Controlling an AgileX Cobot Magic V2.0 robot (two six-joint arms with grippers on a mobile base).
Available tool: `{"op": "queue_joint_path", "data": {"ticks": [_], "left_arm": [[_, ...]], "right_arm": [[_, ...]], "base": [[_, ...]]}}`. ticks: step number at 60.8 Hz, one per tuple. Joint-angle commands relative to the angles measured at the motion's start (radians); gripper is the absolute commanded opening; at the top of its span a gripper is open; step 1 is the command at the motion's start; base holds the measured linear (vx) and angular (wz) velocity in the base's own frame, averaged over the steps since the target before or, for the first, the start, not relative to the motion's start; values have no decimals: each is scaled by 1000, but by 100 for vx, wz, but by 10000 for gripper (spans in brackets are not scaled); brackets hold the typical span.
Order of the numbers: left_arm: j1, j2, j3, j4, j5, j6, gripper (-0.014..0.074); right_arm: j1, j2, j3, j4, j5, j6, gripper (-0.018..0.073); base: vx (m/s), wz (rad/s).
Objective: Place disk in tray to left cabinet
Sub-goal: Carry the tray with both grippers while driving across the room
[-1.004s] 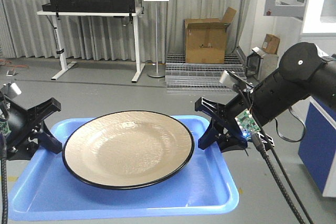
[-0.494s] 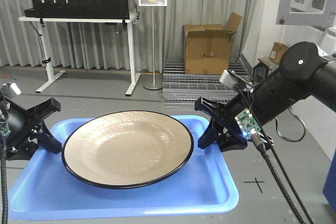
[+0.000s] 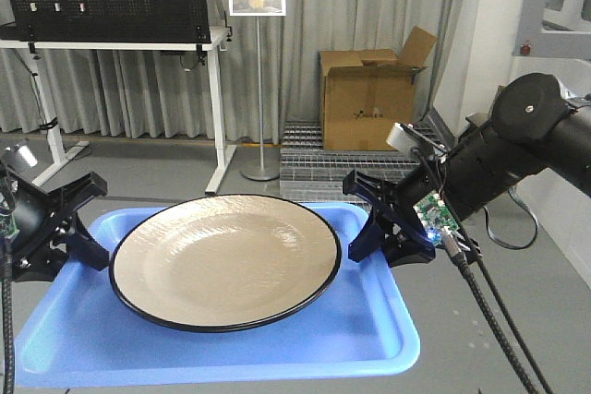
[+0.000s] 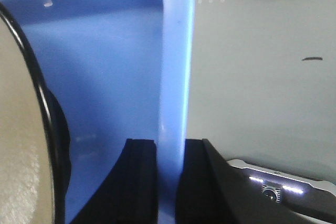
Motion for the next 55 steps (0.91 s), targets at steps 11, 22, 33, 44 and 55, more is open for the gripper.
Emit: {"op": "queue_joint_path", "data": {"ticks": [11,22,33,44,55], "left_arm": [[-18,-49,-37,-161,-24,-10,-1],[-18,-49,-37,-161,-24,-10,-1],[-18,-49,-37,-162,-23,-10,-1],[-18,-49,-37,-162,-23,-10,-1],[-18,-49,-37,-162,-23,-10,-1]], "right_arm": [[21,-61,-37,151,21,-14,-4],[21,-61,-37,151,21,-14,-4],[21,-61,-37,151,21,-14,-4],[21,-61,-37,151,21,-14,-4],[21,-61,-37,151,20,-14,-4]], "base": [[64,2],[64,1],[63,0],[62,-4],[60,-7]]}}
